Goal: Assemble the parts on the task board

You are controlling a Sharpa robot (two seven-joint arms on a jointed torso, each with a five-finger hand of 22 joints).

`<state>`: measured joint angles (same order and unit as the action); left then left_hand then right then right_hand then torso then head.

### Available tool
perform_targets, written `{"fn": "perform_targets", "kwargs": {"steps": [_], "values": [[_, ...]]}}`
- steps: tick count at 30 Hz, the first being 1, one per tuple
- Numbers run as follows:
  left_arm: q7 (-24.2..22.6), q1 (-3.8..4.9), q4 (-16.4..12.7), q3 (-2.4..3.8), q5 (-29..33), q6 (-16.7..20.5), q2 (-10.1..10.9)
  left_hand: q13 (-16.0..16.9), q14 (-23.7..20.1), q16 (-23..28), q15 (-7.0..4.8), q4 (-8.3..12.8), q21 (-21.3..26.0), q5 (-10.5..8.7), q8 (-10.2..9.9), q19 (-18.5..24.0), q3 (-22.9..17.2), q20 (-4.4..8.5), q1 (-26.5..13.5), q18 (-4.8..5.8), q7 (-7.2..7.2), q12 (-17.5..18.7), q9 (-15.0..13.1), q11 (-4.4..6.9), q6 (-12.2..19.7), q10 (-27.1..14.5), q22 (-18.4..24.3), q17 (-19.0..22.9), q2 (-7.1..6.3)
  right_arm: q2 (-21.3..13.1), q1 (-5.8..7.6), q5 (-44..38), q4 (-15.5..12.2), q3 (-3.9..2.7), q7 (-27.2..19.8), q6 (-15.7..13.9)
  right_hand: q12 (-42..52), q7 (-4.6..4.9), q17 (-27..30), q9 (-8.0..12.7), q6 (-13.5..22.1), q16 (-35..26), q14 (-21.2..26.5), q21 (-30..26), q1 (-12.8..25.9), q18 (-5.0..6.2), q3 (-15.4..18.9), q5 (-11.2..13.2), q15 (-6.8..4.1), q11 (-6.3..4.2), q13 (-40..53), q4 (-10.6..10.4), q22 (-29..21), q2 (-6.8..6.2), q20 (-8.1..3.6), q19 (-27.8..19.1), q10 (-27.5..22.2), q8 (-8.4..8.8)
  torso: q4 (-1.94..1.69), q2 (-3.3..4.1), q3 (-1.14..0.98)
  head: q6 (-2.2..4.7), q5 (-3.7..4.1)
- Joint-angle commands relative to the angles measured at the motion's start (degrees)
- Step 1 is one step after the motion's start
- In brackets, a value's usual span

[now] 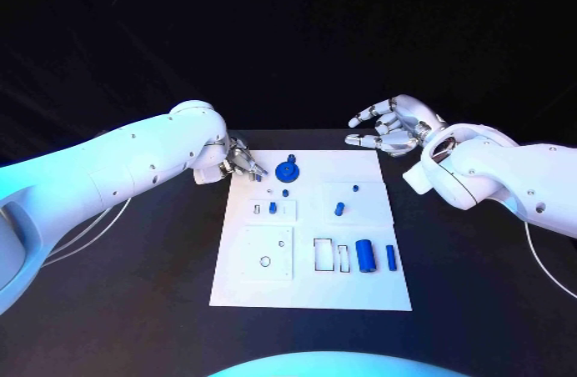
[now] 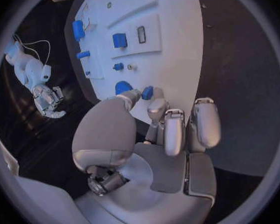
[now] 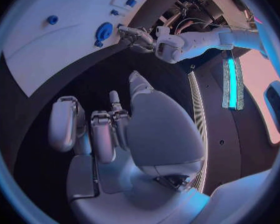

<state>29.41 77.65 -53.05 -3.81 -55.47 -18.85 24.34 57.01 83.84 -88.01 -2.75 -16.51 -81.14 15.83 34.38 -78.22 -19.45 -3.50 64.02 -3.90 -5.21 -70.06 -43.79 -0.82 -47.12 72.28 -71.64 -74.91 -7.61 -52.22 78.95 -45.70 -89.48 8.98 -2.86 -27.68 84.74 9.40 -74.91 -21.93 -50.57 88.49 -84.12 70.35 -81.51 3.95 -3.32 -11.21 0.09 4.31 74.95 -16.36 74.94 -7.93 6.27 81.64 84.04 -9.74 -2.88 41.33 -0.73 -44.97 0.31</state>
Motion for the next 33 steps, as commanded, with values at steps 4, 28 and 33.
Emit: {"fn": "perform_targets", "kwargs": {"steps": [4,28,33], "values": [[-1.14,-0.02,-0.02,0.01,0.56,1.35,-0.07,0.09,5.08,-0.36,0.28,0.08,-0.25,-0.11,-0.39,-0.05,-0.28,-0.23,0.91,-0.26,0.08,-0.27,0.09,-0.08,-0.49,0.35,-0.03,-11.92,0.08,0.07,-0.02,-0.55,-0.04,-0.01,-0.57,0.52,-0.19,-0.03,-10.13,-0.08,0.33,-0.16,-4.72,-0.27,0.4,0.37,0.18,0.23,0.2,0.28,9.49,-0.08,2.47,-0.17,-0.12,-0.17,0.63,-0.18,-0.02,-0.01,-0.01,0.0,0.04],[-1.34,-0.02,0.2,0.03,0.93,1.68,-0.11,0.53,5.2,-0.54,0.09,0.09,-0.37,-0.12,0.22,-0.18,0.53,-0.14,1.49,-0.22,0.4,-0.6,-0.11,0.17,-1.5,0.68,-0.29,-12.25,0.46,0.21,-0.02,-0.55,0.15,-0.01,-0.52,0.71,-0.15,-0.04,-10.1,-0.09,0.38,-0.18,-4.72,-0.29,0.41,0.37,0.22,0.14,0.19,0.27,9.53,-0.02,2.5,-0.06,-0.12,-0.12,0.69,-0.29,-0.07,-0.01,-0.02,-0.19,0.07],[-1.36,-0.02,0.24,0.03,0.97,1.33,-0.16,0.64,5.25,-0.61,-0.13,0.42,-0.41,-0.04,0.51,-0.22,-0.17,0.01,3.46,-0.21,0.67,-0.64,-0.26,0.42,-1.6,0.76,-0.39,-12.39,1.26,0.26,-0.02,-0.55,0.18,-0.01,-0.51,0.75,-0.13,-0.04,-10.14,-0.09,0.38,-0.17,-4.73,-0.34,0.4,0.38,0.22,0.14,0.19,0.27,9.55,-0.01,2.47,-0.04,-0.12,-0.14,0.71,-0.31,-0.04,-0.02,-0.01,-0.24,0.03]]}}
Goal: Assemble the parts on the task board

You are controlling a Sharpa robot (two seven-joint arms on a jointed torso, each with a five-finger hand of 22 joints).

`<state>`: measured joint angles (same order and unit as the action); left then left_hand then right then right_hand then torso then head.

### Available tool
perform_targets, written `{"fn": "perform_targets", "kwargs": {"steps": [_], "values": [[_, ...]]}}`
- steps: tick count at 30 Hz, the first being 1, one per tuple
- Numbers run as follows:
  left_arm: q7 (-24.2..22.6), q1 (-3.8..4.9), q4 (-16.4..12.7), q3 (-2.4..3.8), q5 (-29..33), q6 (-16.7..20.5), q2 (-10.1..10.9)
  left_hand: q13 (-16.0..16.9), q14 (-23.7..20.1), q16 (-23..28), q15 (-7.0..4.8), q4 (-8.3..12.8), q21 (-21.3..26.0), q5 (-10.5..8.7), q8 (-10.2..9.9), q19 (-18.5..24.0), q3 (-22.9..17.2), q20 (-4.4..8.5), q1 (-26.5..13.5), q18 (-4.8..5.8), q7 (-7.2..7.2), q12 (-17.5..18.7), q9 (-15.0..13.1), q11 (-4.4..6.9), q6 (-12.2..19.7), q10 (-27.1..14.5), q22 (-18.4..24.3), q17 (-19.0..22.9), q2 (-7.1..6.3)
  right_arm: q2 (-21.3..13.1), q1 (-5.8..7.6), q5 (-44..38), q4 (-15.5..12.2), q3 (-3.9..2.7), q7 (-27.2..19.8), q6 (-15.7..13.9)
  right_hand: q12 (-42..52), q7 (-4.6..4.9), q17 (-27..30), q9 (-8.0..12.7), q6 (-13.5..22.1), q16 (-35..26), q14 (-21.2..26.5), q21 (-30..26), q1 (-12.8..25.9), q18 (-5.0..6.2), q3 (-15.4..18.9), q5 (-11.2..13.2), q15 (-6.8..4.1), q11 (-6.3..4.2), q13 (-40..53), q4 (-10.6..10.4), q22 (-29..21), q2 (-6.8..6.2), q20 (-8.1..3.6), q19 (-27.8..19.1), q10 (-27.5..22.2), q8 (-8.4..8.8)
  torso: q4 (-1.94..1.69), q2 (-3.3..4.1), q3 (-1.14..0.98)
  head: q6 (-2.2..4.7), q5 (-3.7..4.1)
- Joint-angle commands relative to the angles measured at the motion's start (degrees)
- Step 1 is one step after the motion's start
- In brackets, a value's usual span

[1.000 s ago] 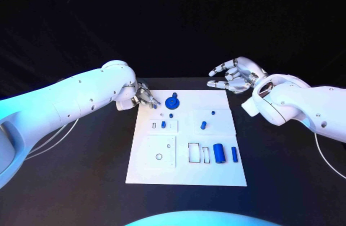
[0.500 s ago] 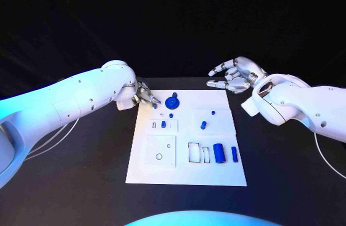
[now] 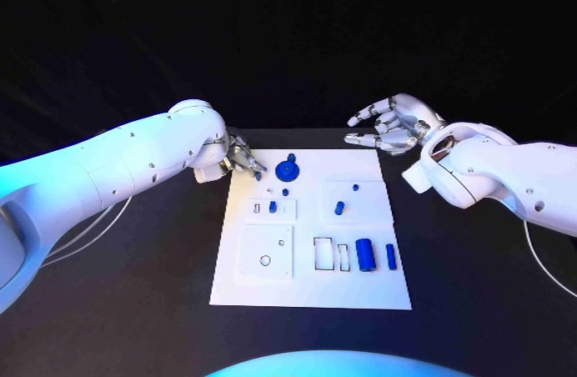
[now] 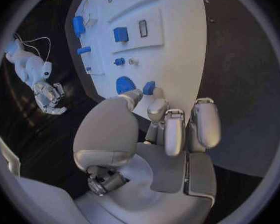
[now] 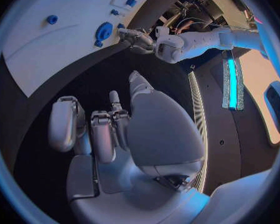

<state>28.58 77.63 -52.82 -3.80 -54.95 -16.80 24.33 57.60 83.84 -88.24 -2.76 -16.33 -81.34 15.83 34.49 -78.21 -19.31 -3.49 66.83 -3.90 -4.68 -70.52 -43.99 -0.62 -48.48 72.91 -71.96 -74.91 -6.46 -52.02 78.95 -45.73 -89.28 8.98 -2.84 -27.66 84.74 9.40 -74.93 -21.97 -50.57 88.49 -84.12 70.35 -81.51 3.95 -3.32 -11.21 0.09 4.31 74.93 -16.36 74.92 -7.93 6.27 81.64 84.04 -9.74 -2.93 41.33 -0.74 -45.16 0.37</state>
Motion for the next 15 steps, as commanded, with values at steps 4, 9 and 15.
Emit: {"fn": "perform_targets", "kwargs": {"steps": [4,9,15], "values": [[-0.64,0.0,0.03,0.02,0.63,-1.1,-0.16,0.08,5.31,-0.48,-0.43,1.41,-0.25,-0.03,0.67,-0.27,-2.3,0.23,4.31,-0.19,0.5,-0.11,-0.22,0.56,-0.14,0.16,-0.21,-12.58,1.02,0.09,-0.02,-0.52,0.03,-0.01,-0.53,0.75,-0.12,-0.04,-10.11,-0.06,0.38,-0.18,-4.73,-0.27,0.39,0.36,0.22,0.13,0.18,0.27,9.57,-0.01,2.55,-0.02,-0.12,-0.1,0.72,-0.32,0.02,0.0,0.01,-0.1,0.01],[-0.8,0.0,-0.02,0.02,0.84,-1.29,-0.05,0.14,5.38,-0.58,-0.63,2.99,-0.27,-0.13,0.87,-0.29,-4.89,0.42,7.5,-0.16,0.73,-0.02,-0.34,0.79,0.01,0.25,-0.33,-12.78,1.32,0.12,-0.02,-0.52,0.06,-0.01,-0.52,0.78,-0.13,-0.05,-10.13,-0.06,0.37,-0.17,-4.73,-0.31,0.36,0.37,0.19,0.1,0.18,0.26,9.57,0.0,2.52,0.03,-0.13,-0.12,0.71,-0.33,0.02,0.01,0.02,-0.19,0.01],[-1.06,0.0,-0.36,0.03,1.27,-0.88,0.31,0.04,5.45,-0.7,-0.65,4.68,-0.32,-0.54,1.2,-0.34,-8.88,0.5,9.59,-0.13,0.67,0.23,-0.62,0.81,0.38,0.37,-0.5,-13.01,1.58,0.18,-0.02,-0.53,0.13,-0.01,-0.53,0.79,-0.12,-0.05,-10.11,-0.06,0.36,-0.18,-4.73,-0.43,0.32,0.39,0.15,0.05,0.18,0.26,9.57,0.01,2.45,0.09,-0.13,-0.16,0.72,-0.35,0.02,-0.01,0.02,-0.28,-0.04]]}}
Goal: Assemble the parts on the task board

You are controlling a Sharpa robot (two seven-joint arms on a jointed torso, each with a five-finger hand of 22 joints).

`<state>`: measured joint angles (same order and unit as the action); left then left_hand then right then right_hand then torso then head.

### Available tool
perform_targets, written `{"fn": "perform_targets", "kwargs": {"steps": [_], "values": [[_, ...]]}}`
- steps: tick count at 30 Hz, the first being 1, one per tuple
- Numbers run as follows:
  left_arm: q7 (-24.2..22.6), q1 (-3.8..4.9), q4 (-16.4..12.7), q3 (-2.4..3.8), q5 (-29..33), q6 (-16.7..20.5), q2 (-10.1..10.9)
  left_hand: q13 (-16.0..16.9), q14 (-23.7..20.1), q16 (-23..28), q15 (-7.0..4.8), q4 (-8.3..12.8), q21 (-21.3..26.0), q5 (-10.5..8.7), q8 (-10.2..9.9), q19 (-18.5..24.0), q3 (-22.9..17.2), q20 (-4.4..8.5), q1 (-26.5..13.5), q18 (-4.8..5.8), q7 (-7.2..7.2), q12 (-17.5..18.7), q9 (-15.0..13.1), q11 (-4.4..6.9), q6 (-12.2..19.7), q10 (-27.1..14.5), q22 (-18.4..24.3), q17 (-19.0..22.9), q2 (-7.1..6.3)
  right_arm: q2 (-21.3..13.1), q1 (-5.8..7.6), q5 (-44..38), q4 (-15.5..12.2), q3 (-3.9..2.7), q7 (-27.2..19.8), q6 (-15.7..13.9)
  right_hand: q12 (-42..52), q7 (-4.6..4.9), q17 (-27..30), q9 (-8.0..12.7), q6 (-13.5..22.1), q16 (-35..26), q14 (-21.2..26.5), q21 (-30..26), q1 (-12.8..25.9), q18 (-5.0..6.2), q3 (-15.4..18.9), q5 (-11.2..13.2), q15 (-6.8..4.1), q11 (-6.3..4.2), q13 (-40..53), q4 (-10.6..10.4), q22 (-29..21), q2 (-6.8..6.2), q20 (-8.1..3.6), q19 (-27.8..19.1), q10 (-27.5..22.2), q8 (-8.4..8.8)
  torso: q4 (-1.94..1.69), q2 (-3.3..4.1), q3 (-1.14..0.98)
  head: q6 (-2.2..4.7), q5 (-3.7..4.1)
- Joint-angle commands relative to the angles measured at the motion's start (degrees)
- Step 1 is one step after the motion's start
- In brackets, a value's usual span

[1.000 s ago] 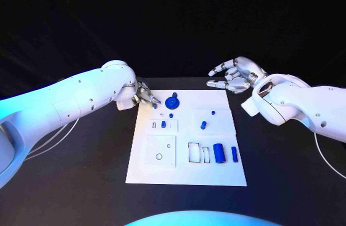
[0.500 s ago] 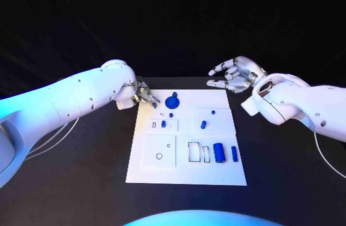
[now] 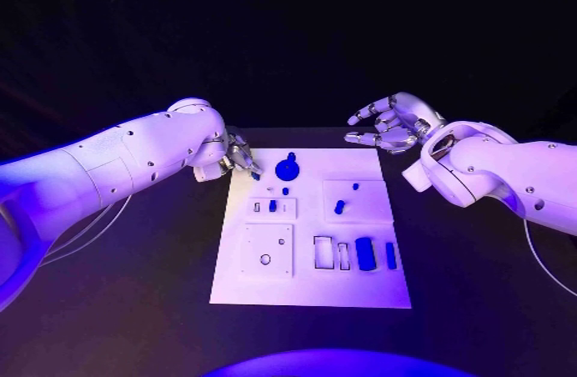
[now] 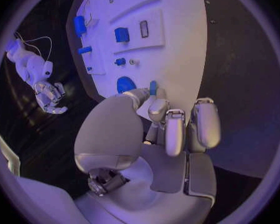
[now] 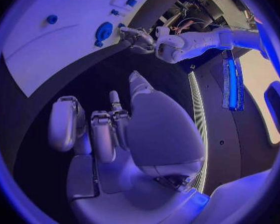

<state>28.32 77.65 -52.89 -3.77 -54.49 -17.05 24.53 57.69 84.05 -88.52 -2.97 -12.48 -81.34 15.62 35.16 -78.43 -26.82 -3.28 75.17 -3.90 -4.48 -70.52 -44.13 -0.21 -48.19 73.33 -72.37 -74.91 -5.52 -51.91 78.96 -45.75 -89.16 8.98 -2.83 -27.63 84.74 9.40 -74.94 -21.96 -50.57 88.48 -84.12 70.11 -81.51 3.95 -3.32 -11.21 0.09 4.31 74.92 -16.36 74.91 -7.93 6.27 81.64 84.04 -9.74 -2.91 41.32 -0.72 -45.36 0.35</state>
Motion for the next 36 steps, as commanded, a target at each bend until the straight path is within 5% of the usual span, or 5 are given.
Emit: {"fn": "perform_targets", "kwargs": {"steps": [1,8,16,27,36], "values": [[-0.85,-0.02,-0.48,0.01,0.88,-0.44,0.28,0.05,5.33,-0.54,-0.4,1.57,-0.36,-0.41,0.91,-0.17,-3.28,0.26,1.69,-0.11,0.38,0.23,-0.79,0.35,0.13,0.15,-0.19,-13.28,0.66,0.08,-0.03,-0.51,0.02,-0.01,-0.54,0.76,-0.12,-0.05,-10.1,-0.07,0.36,-0.18,-4.73,-0.2,0.32,0.4,0.15,0.04,0.18,0.26,9.58,0.01,2.46,0.09,-0.13,-0.16,0.72,-0.35,-0.01,0.0,0.01,-0.1,-0.01],[-1.11,-0.02,-2.89,0.25,2.23,1.22,2.06,-0.16,5.44,-0.7,-0.26,4.1,-0.47,-0.35,2.63,-0.28,-10.31,0.13,0.24,-0.07,0.21,0.57,-2.61,0.22,0.71,0.52,-0.47,-13.59,-1.3,0.12,-0.03,-0.51,0.1,-0.01,-0.58,0.75,-0.12,-0.05,-10.1,-0.07,0.36,-0.18,-4.73,-0.2,0.32,0.4,0.15,0.04,0.18,0.26,9.58,0.01,2.46,0.09,-0.13,-0.16,0.72,-0.35,-0.08,-0.11,-0.03,-0.27,-0.05],[-1.27,0.02,-10.02,0.48,6.7,5.26,6.87,0.52,5.78,-1.21,-0.4,7.89,-1.23,0.01,3.69,-1.27,-17.95,0.25,-2.27,0.22,0.17,0.26,-3.79,0.39,-0.13,1.83,-1.93,-14.59,-4.16,-0.11,-0.03,-0.51,0.14,-0.01,-0.61,0.68,-0.12,-0.05,-10.1,-0.07,0.36,-0.18,-4.73,-0.2,0.32,0.4,0.15,0.04,0.18,0.26,9.58,0.01,2.46,0.09,-0.13,-0.16,0.72,-0.35,-0.25,-0.2,-0.04,-0.41,-0.2],[-0.93,0.01,-21.42,0.49,6.89,9.37,13.38,1.76,5.69,-1.05,-0.71,9.06,-1.86,0.61,3.76,-2.11,-20.49,0.48,-3.77,0.48,0.51,-0.5,-3.87,0.68,-1.31,3.2,-3.14,-14.3,-5.2,-0.55,-0.03,-0.5,-0.06,0.0,-0.61,0.63,-0.14,-0.06,-10.02,-0.07,0.36,-0.2,-4.71,-0.19,0.24,0.39,0.1,-0.06,0.17,0.25,9.56,0.04,2.48,0.16,-0.13,-0.14,0.7,-0.39,-0.42,-0.36,-0.03,-0.72,-0.42],[0.2,-0.38,-25.69,-0.06,5.11,9.78,14.9,2.04,5.7,-1.06,-0.78,9.3,-1.97,0.64,3.74,-2.26,-20.96,0.54,-4.07,0.52,0.6,-0.65,-3.88,0.76,-1.59,3.51,-3.36,-14.31,-5.41,-0.65,-0.04,-0.44,-0.14,0.01,-0.63,0.69,-0.14,-0.06,-10.02,-0.07,0.36,-0.2,-4.71,-0.19,0.24,0.39,0.1,-0.06,0.17,0.25,9.56,0.04,2.48,0.16,-0.13,-0.14,0.7,-0.39,-0.31,-0.39,-0.08,-0.8,-0.79]]}}
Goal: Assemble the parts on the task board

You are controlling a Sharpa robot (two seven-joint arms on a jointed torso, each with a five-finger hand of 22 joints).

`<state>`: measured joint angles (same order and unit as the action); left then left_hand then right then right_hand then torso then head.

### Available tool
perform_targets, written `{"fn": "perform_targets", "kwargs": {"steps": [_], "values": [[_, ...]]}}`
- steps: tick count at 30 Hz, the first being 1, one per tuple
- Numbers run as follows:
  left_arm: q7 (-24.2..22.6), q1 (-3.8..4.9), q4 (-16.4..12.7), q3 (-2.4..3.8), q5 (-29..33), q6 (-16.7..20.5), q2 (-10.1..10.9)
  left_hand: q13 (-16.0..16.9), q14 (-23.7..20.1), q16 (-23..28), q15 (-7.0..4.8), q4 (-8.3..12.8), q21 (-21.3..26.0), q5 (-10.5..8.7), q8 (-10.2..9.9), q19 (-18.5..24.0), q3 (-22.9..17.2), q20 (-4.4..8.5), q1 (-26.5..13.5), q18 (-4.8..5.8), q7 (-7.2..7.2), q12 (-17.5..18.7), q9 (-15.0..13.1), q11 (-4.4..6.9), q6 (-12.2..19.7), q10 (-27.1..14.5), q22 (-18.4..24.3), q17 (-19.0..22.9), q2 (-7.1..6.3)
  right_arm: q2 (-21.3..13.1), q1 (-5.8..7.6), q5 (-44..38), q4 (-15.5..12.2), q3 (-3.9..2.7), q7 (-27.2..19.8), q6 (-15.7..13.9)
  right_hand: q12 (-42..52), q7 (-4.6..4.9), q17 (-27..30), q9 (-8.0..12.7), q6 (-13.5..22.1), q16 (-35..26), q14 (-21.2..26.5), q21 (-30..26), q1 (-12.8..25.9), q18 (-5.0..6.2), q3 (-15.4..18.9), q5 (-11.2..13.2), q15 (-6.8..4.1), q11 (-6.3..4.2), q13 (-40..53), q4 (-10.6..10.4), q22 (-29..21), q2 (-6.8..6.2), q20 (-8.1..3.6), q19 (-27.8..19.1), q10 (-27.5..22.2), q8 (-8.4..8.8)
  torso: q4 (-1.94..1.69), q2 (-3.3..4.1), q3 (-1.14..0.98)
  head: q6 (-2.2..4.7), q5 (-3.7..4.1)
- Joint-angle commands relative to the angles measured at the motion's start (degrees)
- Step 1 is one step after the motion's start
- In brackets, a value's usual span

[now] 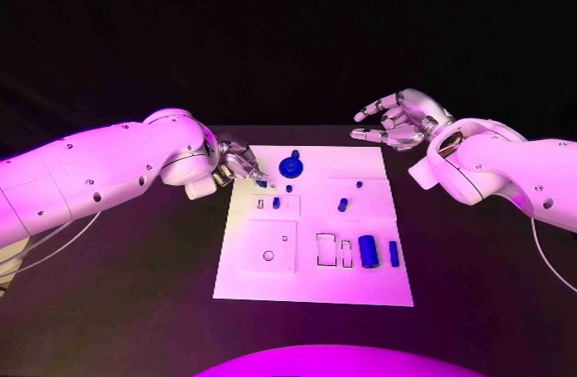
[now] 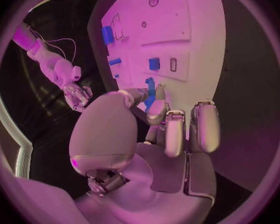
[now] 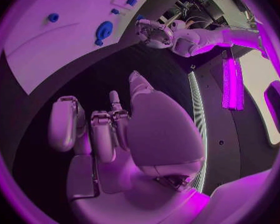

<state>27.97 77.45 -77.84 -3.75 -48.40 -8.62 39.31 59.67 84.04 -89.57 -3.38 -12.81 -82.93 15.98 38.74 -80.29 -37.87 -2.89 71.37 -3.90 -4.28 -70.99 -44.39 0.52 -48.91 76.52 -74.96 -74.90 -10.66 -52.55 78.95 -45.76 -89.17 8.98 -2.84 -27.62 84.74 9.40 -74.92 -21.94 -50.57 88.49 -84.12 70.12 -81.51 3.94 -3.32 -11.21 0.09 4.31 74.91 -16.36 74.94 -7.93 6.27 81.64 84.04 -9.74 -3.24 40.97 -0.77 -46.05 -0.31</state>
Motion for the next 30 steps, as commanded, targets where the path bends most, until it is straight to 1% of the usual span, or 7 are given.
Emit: {"fn": "perform_targets", "kwargs": {"steps": [1,7,10,16,22,26,30], "values": [[0.73,-0.29,-0.97,-0.16,-1.07,1.38,0.16,0.1,5.7,-0.01,-0.38,9.67,-0.39,0.29,0.15,-0.42,-9.99,0.17,-0.32,0.53,0.42,-0.21,-3.62,0.05,-0.91,0.37,-0.79,-14.3,-0.29,-0.02,-0.03,-0.43,-0.13,0.0,-0.62,0.67,-0.14,-0.05,-10.05,-0.1,0.36,-0.2,-4.71,-0.19,0.24,0.4,0.1,-0.06,0.17,0.25,9.57,0.04,2.45,0.16,-0.13,-0.14,0.7,-0.39,0.02,-0.04,-0.03,-0.09,-0.14],[1.56,-1.01,-1.9,-0.49,-2.46,1.08,0.17,0.23,5.68,0.03,-0.43,9.79,-0.47,0.34,0.13,-0.53,-10.3,0.21,-0.56,0.56,0.48,-0.28,-3.61,0.11,-1.1,0.56,-0.95,-14.23,-0.4,0.04,-0.04,-0.42,-0.12,0.0,-0.63,0.74,-0.14,-0.05,-10.05,-0.1,0.36,-0.2,-4.71,-0.19,0.24,0.4,0.1,-0.06,0.17,0.25,9.57,0.04,2.45,0.16,-0.13,-0.14,0.7,-0.39,0.06,0.07,-0.03,-0.22,-0.25],[2.08,-1.26,-2.09,-0.77,-3.65,0.45,0.06,0.23,5.68,0.03,-0.43,9.79,-0.47,0.34,0.13,-0.53,-10.3,0.21,-0.56,0.56,0.48,-0.28,-3.61,0.11,-1.1,0.56,-0.95,-14.23,-0.4,0.04,-0.04,-0.42,-0.12,0.0,-0.63,0.76,-0.14,-0.05,-10.05,-0.1,0.36,-0.2,-4.71,-0.19,0.24,0.4,0.1,-0.06,0.17,0.25,9.57,0.04,2.45,0.16,-0.13,-0.14,0.7,-0.39,0.06,0.12,-0.04,-0.2,-0.27],[2.89,-1.55,-1.9,-1.23,-4.93,-0.53,-0.1,0.18,5.71,-0.02,-0.47,9.92,-0.5,0.48,0.12,-0.57,-10.56,0.25,-0.77,0.57,0.53,-0.24,-3.62,0.16,-1.26,0.66,-1.0,-14.32,-0.52,0.02,-0.05,-0.41,-0.12,0.0,-0.64,0.78,-0.14,-0.05,-10.05,-0.1,0.36,-0.2,-4.71,-0.19,0.24,0.4,0.1,-0.06,0.17,0.25,9.57,0.04,2.45,0.16,-0.13,-0.14,0.7,-0.39,0.13,0.13,-0.07,-0.25,-0.35],[3.28,-1.85,-1.58,-1.48,-5.65,-0.58,-0.23,0.19,5.74,-0.07,-0.54,10.14,-0.62,0.9,0.13,-0.72,-11.03,0.33,-1.27,0.62,0.63,-0.21,-3.65,0.25,-1.55,0.86,-1.23,-14.41,-0.79,-0.03,-0.05,-0.41,-0.15,0.0,-0.67,0.77,-0.14,-0.05,-10.05,-0.1,0.36,-0.2,-4.71,-0.19,0.24,0.4,0.1,-0.06,0.17,0.25,9.57,0.04,2.45,0.16,-0.13,-0.14,0.7,-0.39,0.04,0.14,-0.04,-0.4,-0.29],[3.37,-2.0,-1.49,-1.55,-6.24,-0.54,-0.44,0.13,5.76,-0.1,-0.61,10.35,-0.63,1.42,0.15,-0.73,-11.38,0.4,-1.71,0.62,0.72,-0.14,-3.71,0.34,-1.79,1.01,-1.23,-14.47,-1.06,-0.02,-0.05,-0.41,-0.17,0.0,-0.69,0.78,-0.14,-0.05,-10.05,-0.1,0.36,-0.2,-4.71,-0.19,0.24,0.4,0.1,-0.06,0.17,0.25,9.57,0.04,2.45,0.16,-0.13,-0.14,0.7,-0.39,0.04,0.13,-0.01,-0.36,-0.3],[3.45,-2.06,-1.45,-1.58,-6.89,-0.6,-0.65,-0.08,5.85,-0.25,-0.8,11.01,-0.77,3.57,0.27,-0.93,-12.15,0.61,-2.9,0.68,0.95,0.08,-4.02,0.57,-2.35,1.44,-1.51,-14.75,-1.66,-0.03,-0.05,-0.41,-0.18,0.0,-0.67,0.84,-0.14,-0.05,-10.05,-0.1,0.36,-0.2,-4.71,-0.19,0.24,0.4,0.1,-0.06,0.17,0.25,9.57,0.04,2.45,0.16,-0.13,-0.14,0.7,-0.39,0.08,0.15,-0.01,-0.51,-0.35]]}}
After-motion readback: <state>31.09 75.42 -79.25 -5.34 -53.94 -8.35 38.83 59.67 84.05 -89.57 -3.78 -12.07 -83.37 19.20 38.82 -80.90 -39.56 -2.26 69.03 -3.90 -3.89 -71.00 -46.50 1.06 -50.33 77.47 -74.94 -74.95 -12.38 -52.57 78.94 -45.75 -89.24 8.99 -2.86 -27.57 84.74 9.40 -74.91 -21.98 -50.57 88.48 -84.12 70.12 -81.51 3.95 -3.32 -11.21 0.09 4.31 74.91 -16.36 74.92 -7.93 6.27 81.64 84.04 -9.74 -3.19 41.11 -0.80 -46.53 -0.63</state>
